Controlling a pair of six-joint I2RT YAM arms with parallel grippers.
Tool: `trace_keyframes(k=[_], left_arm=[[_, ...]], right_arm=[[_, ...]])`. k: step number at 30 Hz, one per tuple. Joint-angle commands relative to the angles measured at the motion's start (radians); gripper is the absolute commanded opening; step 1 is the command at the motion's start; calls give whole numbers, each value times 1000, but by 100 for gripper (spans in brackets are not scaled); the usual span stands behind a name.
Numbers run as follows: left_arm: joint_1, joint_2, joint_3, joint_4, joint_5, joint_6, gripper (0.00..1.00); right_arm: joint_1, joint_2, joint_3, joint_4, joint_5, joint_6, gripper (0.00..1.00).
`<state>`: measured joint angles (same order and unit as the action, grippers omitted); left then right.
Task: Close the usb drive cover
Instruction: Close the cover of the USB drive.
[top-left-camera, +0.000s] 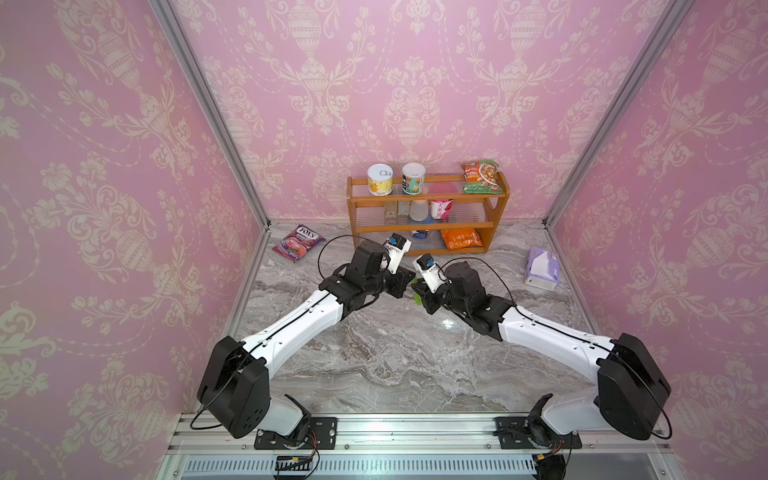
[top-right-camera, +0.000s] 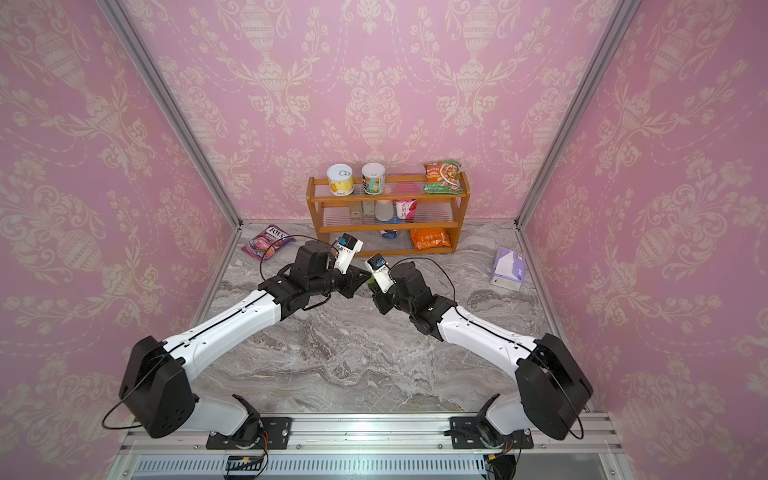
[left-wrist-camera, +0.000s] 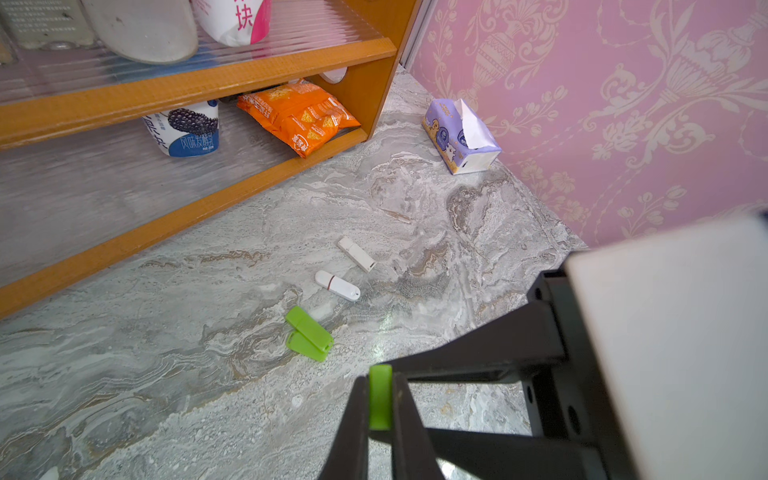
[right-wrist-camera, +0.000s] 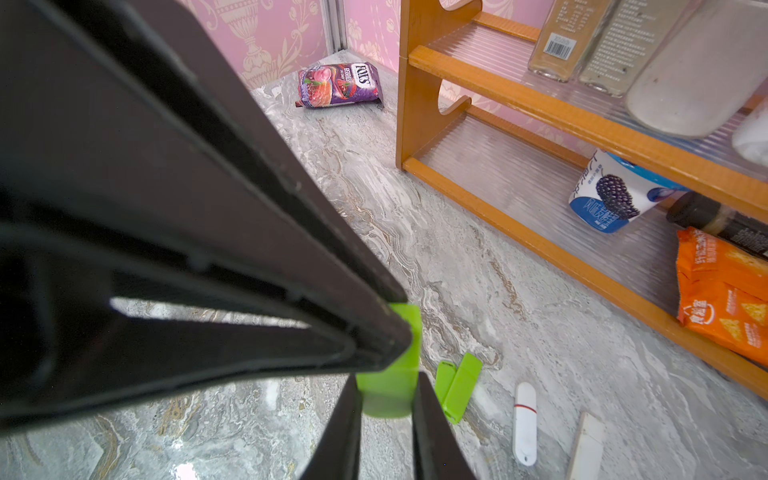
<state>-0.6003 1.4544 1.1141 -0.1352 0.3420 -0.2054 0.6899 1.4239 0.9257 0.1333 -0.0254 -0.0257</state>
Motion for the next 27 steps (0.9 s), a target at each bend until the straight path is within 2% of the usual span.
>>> trace_keyframes(k=[1, 14, 19, 22, 23, 24, 26, 27], left_arm=[[-77, 47, -56, -267, 94, 30, 3], [-97, 38, -71, -267, 30, 35, 3], [-82, 21, -65, -239, -20, 8, 3], [-41, -23, -59, -191, -40, -27, 8], [-25, -40, -53, -177, -45, -37, 10], [-11, -55, -48, -168, -55, -45, 17], [18, -89, -30, -141, -62, -56, 39], [31, -102, -23, -128, -69, -66, 46]], right_arm=[[-17, -97, 42, 363, 93, 18, 0], [-21, -148, -10, 412, 121, 26, 0], [-21, -146, 4, 332, 101, 27, 0], [-21, -129, 4, 286, 89, 46, 0], [-21, -123, 1, 274, 83, 52, 0], [-21, -115, -1, 262, 78, 60, 0], [-23, -97, -1, 225, 59, 74, 0], [-21, -88, 0, 210, 53, 81, 0]])
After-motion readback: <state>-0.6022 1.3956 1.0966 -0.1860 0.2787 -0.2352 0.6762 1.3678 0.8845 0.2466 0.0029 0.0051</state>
